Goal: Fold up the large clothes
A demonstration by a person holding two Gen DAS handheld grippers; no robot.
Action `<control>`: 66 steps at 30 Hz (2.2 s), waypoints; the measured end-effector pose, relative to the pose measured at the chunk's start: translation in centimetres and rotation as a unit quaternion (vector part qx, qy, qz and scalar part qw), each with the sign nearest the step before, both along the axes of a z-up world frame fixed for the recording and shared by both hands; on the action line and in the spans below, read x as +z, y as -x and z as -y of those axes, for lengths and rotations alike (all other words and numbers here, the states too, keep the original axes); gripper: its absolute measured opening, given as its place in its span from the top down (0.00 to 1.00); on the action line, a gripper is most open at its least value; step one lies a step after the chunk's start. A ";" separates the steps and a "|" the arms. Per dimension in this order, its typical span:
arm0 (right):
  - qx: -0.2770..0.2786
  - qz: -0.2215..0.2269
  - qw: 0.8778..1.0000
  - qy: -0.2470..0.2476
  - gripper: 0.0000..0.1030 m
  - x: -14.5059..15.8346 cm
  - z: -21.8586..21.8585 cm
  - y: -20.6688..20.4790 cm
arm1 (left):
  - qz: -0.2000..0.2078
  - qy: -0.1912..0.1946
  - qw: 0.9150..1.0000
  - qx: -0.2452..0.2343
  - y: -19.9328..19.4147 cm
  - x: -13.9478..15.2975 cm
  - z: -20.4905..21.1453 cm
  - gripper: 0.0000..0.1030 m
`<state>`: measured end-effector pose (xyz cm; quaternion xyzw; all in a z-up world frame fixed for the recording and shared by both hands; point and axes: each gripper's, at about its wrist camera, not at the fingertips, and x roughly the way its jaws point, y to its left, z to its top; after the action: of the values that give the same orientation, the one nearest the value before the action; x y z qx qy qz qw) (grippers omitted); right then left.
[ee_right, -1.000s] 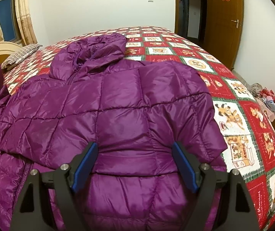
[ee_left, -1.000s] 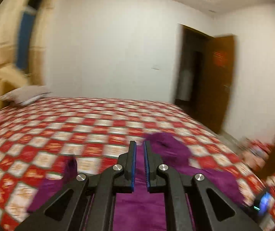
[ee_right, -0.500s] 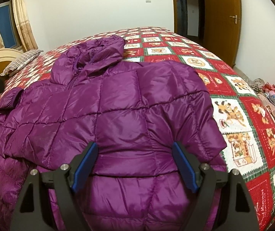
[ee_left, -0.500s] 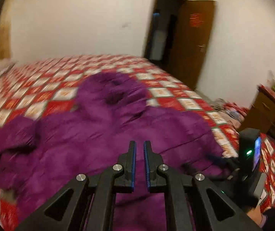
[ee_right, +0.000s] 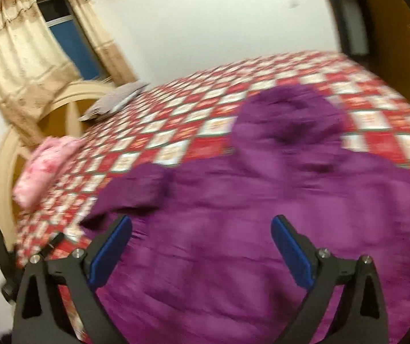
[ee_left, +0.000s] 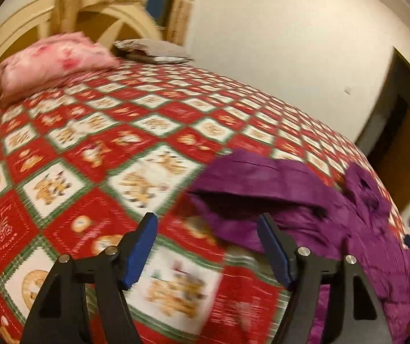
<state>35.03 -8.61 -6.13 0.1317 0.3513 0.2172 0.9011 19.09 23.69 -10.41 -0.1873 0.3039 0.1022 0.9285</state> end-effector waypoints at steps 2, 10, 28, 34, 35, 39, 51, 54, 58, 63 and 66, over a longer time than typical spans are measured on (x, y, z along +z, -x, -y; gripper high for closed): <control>0.016 -0.024 1.000 -0.009 0.06 -1.1 -3.0 -2.4 | -0.008 0.010 1.000 0.019 -0.1 -1.0 -1.3 0.30; 0.032 -0.115 0.992 -0.029 0.12 -5.3 -11.7 -9.0 | -0.027 0.048 0.998 0.020 -0.6 -4.7 -2.5 0.30; 0.058 0.048 0.997 0.027 0.84 6.1 -5.4 -0.5 | -0.023 0.069 0.997 0.017 -0.8 -5.3 -3.1 0.27; -0.007 0.043 0.997 0.062 0.84 6.0 3.2 1.9 | -0.061 0.022 0.998 0.001 -1.7 -4.0 -1.4 0.27; -0.018 0.034 0.997 0.064 0.84 5.5 4.4 1.9 | -0.059 0.021 0.998 -0.004 -1.7 -3.4 -1.0 0.27; -0.066 -0.005 0.992 0.104 0.84 1.3 8.8 2.1 | -0.034 0.002 0.999 -0.039 -1.9 0.2 2.1 0.27; -0.242 -0.022 0.948 0.208 0.21 -2.6 16.2 3.6 | -0.019 -0.120 0.978 -0.167 -7.5 5.3 15.2 0.27; -0.198 0.027 0.965 0.169 0.35 -0.2 15.2 4.1 | -0.015 -0.143 0.970 -0.198 -9.1 5.0 18.9 0.27; -0.114 -0.006 0.982 0.150 0.61 -0.9 12.6 1.2 | -0.051 -0.140 0.968 -0.202 -11.6 2.4 22.2 0.27; -0.101 -0.070 0.979 0.161 0.61 -5.5 12.8 -2.1 | -0.101 -0.151 0.963 -0.199 -13.8 -2.1 23.8 0.27; -0.092 -0.076 0.979 0.167 0.61 -6.8 13.1 -1.3 | -0.104 -0.174 0.957 -0.206 -13.5 -3.9 24.2 0.27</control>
<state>36.35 -21.74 -12.95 0.0267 0.4364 0.0612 0.8973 32.64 -0.52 -14.31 0.0556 0.4084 -0.0211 0.9109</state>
